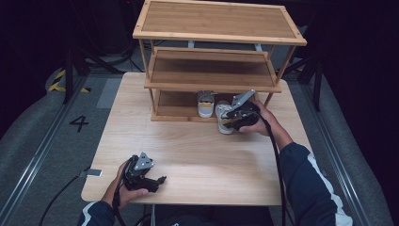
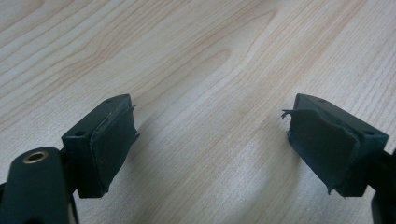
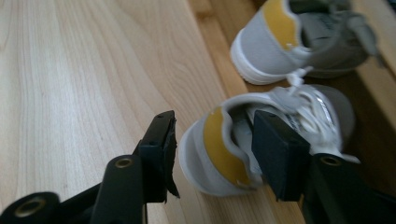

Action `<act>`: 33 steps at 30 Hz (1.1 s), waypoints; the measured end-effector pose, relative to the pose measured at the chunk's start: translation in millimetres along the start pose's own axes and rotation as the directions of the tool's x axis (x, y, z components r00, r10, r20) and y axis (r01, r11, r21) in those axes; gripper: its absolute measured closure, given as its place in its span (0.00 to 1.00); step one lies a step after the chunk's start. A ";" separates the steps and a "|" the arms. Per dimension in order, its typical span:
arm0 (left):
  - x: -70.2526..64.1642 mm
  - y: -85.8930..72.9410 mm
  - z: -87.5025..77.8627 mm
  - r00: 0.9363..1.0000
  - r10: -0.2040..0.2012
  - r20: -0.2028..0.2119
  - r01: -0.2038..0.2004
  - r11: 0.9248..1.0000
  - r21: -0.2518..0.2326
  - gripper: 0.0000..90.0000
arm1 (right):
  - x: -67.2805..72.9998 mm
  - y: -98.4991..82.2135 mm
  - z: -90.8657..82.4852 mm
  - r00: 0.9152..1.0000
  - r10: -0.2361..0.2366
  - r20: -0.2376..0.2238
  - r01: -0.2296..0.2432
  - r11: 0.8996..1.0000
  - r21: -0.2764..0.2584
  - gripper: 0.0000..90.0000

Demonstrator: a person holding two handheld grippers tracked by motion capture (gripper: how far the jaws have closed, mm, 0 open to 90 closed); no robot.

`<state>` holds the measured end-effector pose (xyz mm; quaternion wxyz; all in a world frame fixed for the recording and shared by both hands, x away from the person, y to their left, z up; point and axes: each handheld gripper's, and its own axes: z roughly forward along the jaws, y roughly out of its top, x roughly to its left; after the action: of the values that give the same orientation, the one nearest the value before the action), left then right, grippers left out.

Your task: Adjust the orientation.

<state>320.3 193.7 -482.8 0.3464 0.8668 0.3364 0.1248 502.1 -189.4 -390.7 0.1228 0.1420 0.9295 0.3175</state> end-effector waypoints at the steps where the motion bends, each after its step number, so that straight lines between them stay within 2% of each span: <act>1: -0.1 0.0 0.0 1.000 -0.001 -0.001 0.001 1.000 -0.001 0.17 | 0.8 -4.3 -3.0 1.000 0.016 0.019 -0.016 1.000 -0.016 0.50; 3: -0.4 -0.2 0.0 1.000 -0.004 -0.001 0.004 1.000 -0.001 0.17 | 2.4 -15.1 -8.0 0.998 0.057 0.039 -0.055 0.997 -0.053 0.48; 5: -0.2 -0.1 -0.4 1.000 0.002 -0.005 -0.002 1.000 0.001 0.17 | 2.8 -27.1 -8.6 0.992 0.119 0.045 -0.114 0.989 -0.097 0.44; 7: -0.4 -0.2 -0.4 1.000 0.000 -0.006 0.000 1.000 0.001 0.17 | 3.6 -37.6 -5.1 0.987 0.158 0.040 -0.152 0.981 -0.120 0.42; 9: -1.1 -0.5 -0.3 1.000 -0.009 -0.006 0.009 1.000 -0.002 0.17 | 5.1 -43.7 3.1 0.983 0.179 0.046 -0.174 0.980 -0.096 0.36; 11: -1.1 -0.6 -0.3 1.000 -0.009 -0.006 0.009 1.000 -0.002 0.17 | 4.6 -47.6 13.3 0.979 0.190 0.068 -0.186 0.980 -0.064 0.40; 14: -1.1 -0.6 -0.3 1.000 -0.009 -0.006 0.009 1.000 -0.002 0.17 | 3.8 -49.5 21.4 0.975 0.202 0.095 -0.199 0.979 -0.046 0.38; 16: -1.0 -0.7 -0.4 1.000 -0.009 -0.005 0.009 1.000 -0.001 0.17 | 2.3 -50.8 30.8 0.968 0.233 0.096 -0.229 0.972 -0.050 0.31; 17: -0.6 -0.5 -0.7 1.000 -0.002 -0.007 0.002 1.000 0.000 0.17 | 1.1 -50.7 32.8 0.964 0.251 0.084 -0.246 0.967 -0.063 0.30; 19: -0.4 -0.7 -1.1 1.000 0.002 -0.010 -0.002 1.000 0.002 0.17 | -0.6 -49.9 34.0 0.958 0.272 0.090 -0.265 0.961 -0.085 0.32; 21: -0.7 -0.9 -1.2 1.000 0.000 -0.008 0.000 1.000 0.001 0.17 | -3.4 -48.5 35.1 0.948 0.306 0.088 -0.296 0.949 -0.113 0.33; 23: -1.1 -1.1 -1.1 1.000 -0.006 -0.006 0.006 1.000 0.000 0.17 | -4.0 -47.1 35.6 0.945 0.312 0.097 -0.300 0.947 -0.114 0.35; 25: -0.9 -1.1 -1.2 1.000 -0.003 -0.007 0.003 1.000 0.000 0.17 | -4.9 -44.4 38.3 0.939 0.314 0.139 -0.300 0.947 -0.113 0.40; 28: -0.8 -1.2 -1.2 1.000 -0.003 -0.006 0.003 1.000 0.000 0.17 | -9.0 -41.7 41.8 0.933 0.327 0.151 -0.312 0.943 -0.115 0.41; 29: -0.9 -1.2 -1.2 1.000 -0.004 -0.006 0.004 1.000 -0.001 0.17 | -9.9 -40.0 42.3 0.932 0.317 0.177 -0.301 0.947 -0.112 0.44; 31: -0.7 -1.3 -1.2 1.000 -0.003 -0.004 0.003 1.000 -0.001 0.17 | -12.4 -37.7 44.2 0.924 0.319 0.210 -0.302 0.947 -0.110 0.47; 33: -0.5 -1.3 -1.3 1.000 0.000 -0.003 0.000 1.000 0.001 0.17 | -16.9 -35.8 46.9 0.922 0.324 0.212 -0.307 0.945 -0.110 0.47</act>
<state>318.7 194.7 -482.7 0.3456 0.8666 0.3372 0.1261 526.1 -196.3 -446.8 0.1808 0.3204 0.8619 0.3490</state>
